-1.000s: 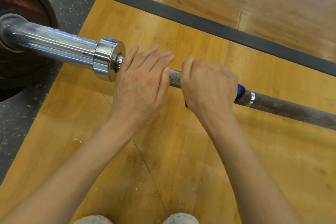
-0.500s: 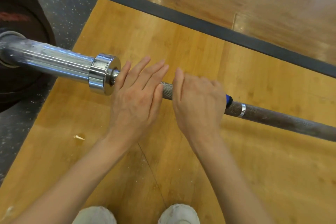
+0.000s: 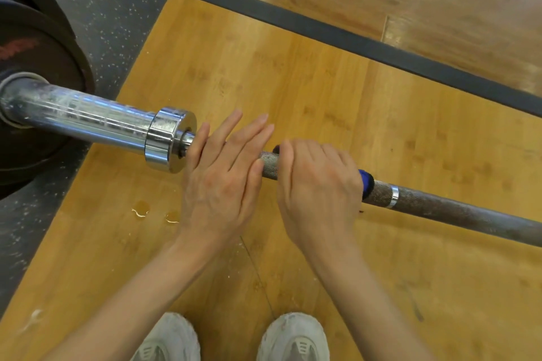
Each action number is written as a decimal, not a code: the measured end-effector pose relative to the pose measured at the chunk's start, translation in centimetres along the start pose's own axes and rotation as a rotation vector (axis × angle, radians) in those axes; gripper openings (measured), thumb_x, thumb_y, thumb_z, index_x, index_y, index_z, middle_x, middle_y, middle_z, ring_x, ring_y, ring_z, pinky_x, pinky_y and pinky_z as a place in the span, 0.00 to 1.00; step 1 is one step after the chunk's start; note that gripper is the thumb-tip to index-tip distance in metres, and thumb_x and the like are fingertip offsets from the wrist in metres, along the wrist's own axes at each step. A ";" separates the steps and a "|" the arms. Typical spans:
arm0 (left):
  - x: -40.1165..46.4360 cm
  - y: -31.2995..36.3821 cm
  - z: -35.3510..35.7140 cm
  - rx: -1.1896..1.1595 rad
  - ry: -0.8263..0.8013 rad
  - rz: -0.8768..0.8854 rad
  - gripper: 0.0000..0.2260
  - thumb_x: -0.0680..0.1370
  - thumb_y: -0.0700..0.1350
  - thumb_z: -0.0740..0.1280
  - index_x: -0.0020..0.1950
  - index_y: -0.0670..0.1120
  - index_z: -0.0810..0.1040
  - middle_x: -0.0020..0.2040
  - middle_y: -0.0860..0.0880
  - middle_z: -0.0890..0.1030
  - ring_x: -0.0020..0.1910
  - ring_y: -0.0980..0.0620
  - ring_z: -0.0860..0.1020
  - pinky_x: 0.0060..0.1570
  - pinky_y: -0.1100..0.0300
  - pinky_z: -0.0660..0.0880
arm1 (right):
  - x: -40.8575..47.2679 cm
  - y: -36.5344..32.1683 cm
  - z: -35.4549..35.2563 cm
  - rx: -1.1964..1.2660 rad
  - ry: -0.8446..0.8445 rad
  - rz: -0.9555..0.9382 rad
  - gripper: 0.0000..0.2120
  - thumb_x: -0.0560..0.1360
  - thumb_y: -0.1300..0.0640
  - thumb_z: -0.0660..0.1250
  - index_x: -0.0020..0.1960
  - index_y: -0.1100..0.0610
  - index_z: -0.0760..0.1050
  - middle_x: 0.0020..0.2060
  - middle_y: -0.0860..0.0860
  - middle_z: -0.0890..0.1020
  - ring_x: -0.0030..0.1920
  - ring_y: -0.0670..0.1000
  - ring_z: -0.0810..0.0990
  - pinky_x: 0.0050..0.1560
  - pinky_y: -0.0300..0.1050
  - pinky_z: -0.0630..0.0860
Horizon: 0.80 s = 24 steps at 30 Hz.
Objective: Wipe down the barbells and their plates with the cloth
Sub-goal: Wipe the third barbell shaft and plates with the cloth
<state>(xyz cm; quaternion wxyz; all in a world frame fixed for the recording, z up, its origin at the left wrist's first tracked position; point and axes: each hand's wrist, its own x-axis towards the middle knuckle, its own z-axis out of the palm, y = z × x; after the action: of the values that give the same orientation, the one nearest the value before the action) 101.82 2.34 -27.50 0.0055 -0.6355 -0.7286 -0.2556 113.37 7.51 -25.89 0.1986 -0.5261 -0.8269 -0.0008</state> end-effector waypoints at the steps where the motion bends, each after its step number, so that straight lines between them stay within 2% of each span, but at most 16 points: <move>1: -0.3 0.0 -0.1 -0.002 0.002 0.002 0.22 0.86 0.47 0.47 0.73 0.45 0.75 0.73 0.51 0.73 0.76 0.49 0.65 0.78 0.55 0.47 | 1.7 -0.2 -0.7 -0.065 -0.075 0.007 0.19 0.83 0.58 0.55 0.32 0.54 0.64 0.25 0.50 0.69 0.26 0.54 0.64 0.32 0.44 0.59; 3: -0.8 0.1 -0.2 -0.013 0.015 0.007 0.22 0.86 0.47 0.48 0.72 0.45 0.75 0.73 0.51 0.73 0.76 0.48 0.65 0.78 0.55 0.47 | 3.9 -0.4 -1.2 -0.174 -0.375 -0.116 0.19 0.83 0.59 0.52 0.34 0.54 0.55 0.26 0.49 0.63 0.25 0.53 0.58 0.28 0.44 0.52; 4: -0.9 0.1 -0.3 -0.013 0.020 0.009 0.21 0.86 0.46 0.48 0.72 0.45 0.75 0.73 0.50 0.73 0.76 0.48 0.65 0.78 0.55 0.47 | 3.8 -0.4 -1.1 -0.161 -0.432 -0.119 0.19 0.84 0.58 0.50 0.34 0.54 0.54 0.28 0.49 0.62 0.25 0.52 0.58 0.28 0.45 0.52; 6: -1.3 0.1 -0.3 -0.001 0.022 0.022 0.21 0.86 0.46 0.49 0.73 0.45 0.74 0.74 0.50 0.73 0.76 0.48 0.65 0.78 0.54 0.48 | 1.7 -0.4 -1.3 -0.100 -0.248 -0.063 0.19 0.84 0.58 0.51 0.34 0.54 0.61 0.27 0.49 0.64 0.26 0.54 0.62 0.29 0.46 0.60; 8: -1.7 0.1 -0.3 0.013 0.029 0.035 0.20 0.86 0.45 0.50 0.73 0.45 0.74 0.74 0.51 0.72 0.77 0.48 0.64 0.77 0.54 0.49 | -2.0 -0.5 -1.3 0.034 -0.049 -0.002 0.19 0.86 0.54 0.51 0.44 0.54 0.77 0.36 0.50 0.77 0.37 0.54 0.75 0.49 0.50 0.75; 9: -1.9 0.0 -0.3 0.017 0.030 0.035 0.20 0.85 0.45 0.51 0.73 0.45 0.74 0.74 0.51 0.72 0.77 0.48 0.64 0.77 0.54 0.48 | -3.6 -0.4 -1.1 0.060 -0.012 -0.032 0.19 0.86 0.52 0.51 0.52 0.55 0.80 0.42 0.50 0.80 0.45 0.54 0.78 0.60 0.51 0.73; 10: -2.1 0.1 -0.3 0.017 0.029 0.031 0.20 0.85 0.45 0.51 0.73 0.45 0.73 0.74 0.51 0.72 0.77 0.48 0.64 0.77 0.54 0.48 | -4.2 -0.4 -1.0 0.058 0.004 -0.061 0.19 0.86 0.52 0.52 0.53 0.56 0.81 0.44 0.51 0.81 0.46 0.54 0.78 0.61 0.50 0.73; 11: -2.3 0.1 -0.3 0.015 0.029 0.027 0.20 0.85 0.45 0.51 0.73 0.45 0.73 0.74 0.51 0.72 0.77 0.48 0.64 0.77 0.54 0.48 | -3.5 -0.4 -0.9 0.042 -0.010 -0.057 0.20 0.86 0.52 0.52 0.47 0.55 0.80 0.39 0.51 0.81 0.40 0.54 0.77 0.53 0.49 0.74; 13: -2.6 0.2 -0.5 0.009 0.028 0.027 0.20 0.85 0.45 0.50 0.73 0.45 0.73 0.74 0.50 0.72 0.77 0.48 0.64 0.77 0.54 0.48 | 0.0 -1.2 -1.8 -0.098 -0.239 0.012 0.23 0.84 0.53 0.48 0.33 0.53 0.67 0.29 0.52 0.76 0.27 0.54 0.66 0.31 0.47 0.62; 15: -2.8 0.1 -0.6 0.018 0.025 0.034 0.20 0.86 0.45 0.49 0.73 0.45 0.73 0.74 0.50 0.72 0.77 0.48 0.64 0.77 0.54 0.48 | 1.7 -0.9 -1.7 -0.143 -0.435 -0.066 0.20 0.83 0.52 0.45 0.33 0.54 0.58 0.28 0.52 0.70 0.26 0.54 0.59 0.28 0.47 0.52; 17: -3.1 0.2 -0.7 0.027 0.014 0.038 0.21 0.86 0.46 0.48 0.73 0.44 0.73 0.74 0.50 0.72 0.77 0.48 0.64 0.77 0.54 0.47 | 0.5 -0.4 -1.6 -0.091 -0.298 -0.105 0.17 0.83 0.56 0.53 0.35 0.55 0.62 0.26 0.50 0.65 0.26 0.54 0.60 0.28 0.46 0.55; 18: -3.2 0.2 -0.8 0.029 0.010 0.038 0.21 0.87 0.46 0.48 0.73 0.44 0.73 0.74 0.50 0.72 0.77 0.48 0.64 0.78 0.54 0.47 | -1.1 -0.2 -1.8 -0.034 -0.164 -0.090 0.16 0.83 0.56 0.55 0.37 0.54 0.67 0.28 0.49 0.68 0.28 0.54 0.65 0.31 0.48 0.62; 20: -3.3 0.2 -0.8 0.034 0.007 0.035 0.21 0.87 0.47 0.47 0.74 0.45 0.72 0.74 0.50 0.71 0.77 0.48 0.64 0.78 0.54 0.47 | -4.3 0.3 -2.0 0.072 -0.054 -0.075 0.17 0.86 0.53 0.53 0.47 0.55 0.78 0.36 0.49 0.76 0.38 0.53 0.73 0.51 0.50 0.74; 21: -3.4 0.3 -0.8 0.036 0.008 0.031 0.21 0.87 0.47 0.47 0.74 0.45 0.72 0.74 0.50 0.71 0.77 0.48 0.64 0.78 0.53 0.47 | -4.8 0.4 -1.7 0.070 -0.048 -0.087 0.18 0.86 0.52 0.53 0.48 0.56 0.79 0.37 0.50 0.77 0.39 0.53 0.74 0.53 0.50 0.74; 22: -3.5 0.3 -0.9 0.037 0.010 0.026 0.21 0.87 0.47 0.47 0.74 0.45 0.72 0.74 0.50 0.71 0.77 0.48 0.64 0.78 0.54 0.47 | -4.1 0.3 -1.6 0.038 -0.036 -0.081 0.19 0.85 0.53 0.53 0.43 0.55 0.77 0.34 0.50 0.75 0.35 0.53 0.72 0.44 0.49 0.73; 24: -3.8 0.4 -1.1 0.028 0.002 0.021 0.22 0.87 0.47 0.46 0.73 0.44 0.73 0.74 0.49 0.72 0.77 0.48 0.64 0.78 0.54 0.47 | -1.7 -0.2 -1.5 -0.063 -0.026 -0.046 0.20 0.83 0.53 0.53 0.32 0.52 0.66 0.24 0.49 0.64 0.25 0.54 0.62 0.28 0.42 0.54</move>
<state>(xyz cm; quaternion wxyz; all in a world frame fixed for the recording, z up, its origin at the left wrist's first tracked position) 102.57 -1.56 -27.70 0.0180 -0.6428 -0.7253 -0.2458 114.33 5.64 -25.03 0.1709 -0.5129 -0.8409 -0.0245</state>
